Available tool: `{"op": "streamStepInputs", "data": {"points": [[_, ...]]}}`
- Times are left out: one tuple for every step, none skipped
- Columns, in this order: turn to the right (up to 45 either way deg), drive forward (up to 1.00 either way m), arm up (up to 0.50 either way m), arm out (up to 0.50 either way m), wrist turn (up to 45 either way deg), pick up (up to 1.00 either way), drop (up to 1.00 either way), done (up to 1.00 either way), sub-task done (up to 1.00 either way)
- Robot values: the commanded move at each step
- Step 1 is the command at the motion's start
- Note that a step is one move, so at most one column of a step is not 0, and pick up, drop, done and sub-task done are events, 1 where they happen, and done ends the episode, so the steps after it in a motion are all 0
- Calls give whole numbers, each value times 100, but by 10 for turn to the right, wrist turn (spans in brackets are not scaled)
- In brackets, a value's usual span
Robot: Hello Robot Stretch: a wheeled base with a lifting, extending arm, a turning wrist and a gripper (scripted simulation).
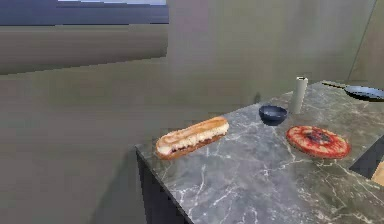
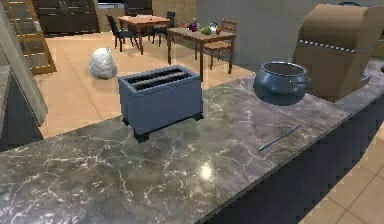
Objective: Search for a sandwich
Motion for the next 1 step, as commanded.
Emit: {"op": "streamStepInputs", "data": {"points": [[0,0,0,0,0,0,0,100,0]]}}
